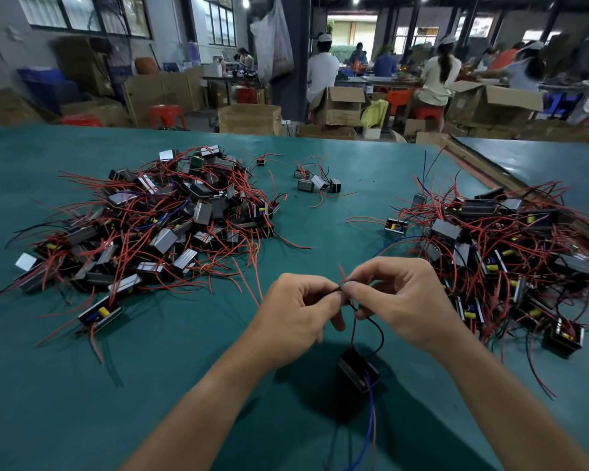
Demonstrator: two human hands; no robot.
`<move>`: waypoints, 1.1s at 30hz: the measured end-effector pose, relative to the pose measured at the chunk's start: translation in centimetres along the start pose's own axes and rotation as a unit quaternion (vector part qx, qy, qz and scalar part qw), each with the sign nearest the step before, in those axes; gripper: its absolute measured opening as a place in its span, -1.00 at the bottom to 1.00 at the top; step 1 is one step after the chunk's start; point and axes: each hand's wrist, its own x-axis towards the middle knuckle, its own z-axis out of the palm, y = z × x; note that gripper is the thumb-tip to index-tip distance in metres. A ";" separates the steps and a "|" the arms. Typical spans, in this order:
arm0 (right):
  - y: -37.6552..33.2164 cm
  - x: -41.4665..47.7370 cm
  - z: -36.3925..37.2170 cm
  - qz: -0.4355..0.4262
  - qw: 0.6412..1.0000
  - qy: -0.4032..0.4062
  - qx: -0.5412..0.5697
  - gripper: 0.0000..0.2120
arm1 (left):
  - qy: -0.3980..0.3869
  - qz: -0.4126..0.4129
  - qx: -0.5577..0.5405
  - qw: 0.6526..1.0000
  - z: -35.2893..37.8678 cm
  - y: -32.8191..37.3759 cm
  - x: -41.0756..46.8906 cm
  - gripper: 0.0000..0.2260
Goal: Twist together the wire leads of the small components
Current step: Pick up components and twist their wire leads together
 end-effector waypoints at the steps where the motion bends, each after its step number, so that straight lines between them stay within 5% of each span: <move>1: -0.1 0.0 0.0 0.002 1.000 0.000 0.005 -0.84 | 0.001 -0.006 -0.014 1.000 0.0 0.1 0.0 -0.77; 21: 0.0 0.0 -0.2 -0.012 1.000 -0.003 -0.020 -0.84 | 0.018 -0.050 -0.099 0.994 -0.2 0.7 0.1 -0.80; 33: 0.3 0.2 0.2 0.022 1.000 -0.012 -0.009 -0.82 | 0.077 0.012 -0.111 0.991 0.2 0.3 0.3 -0.86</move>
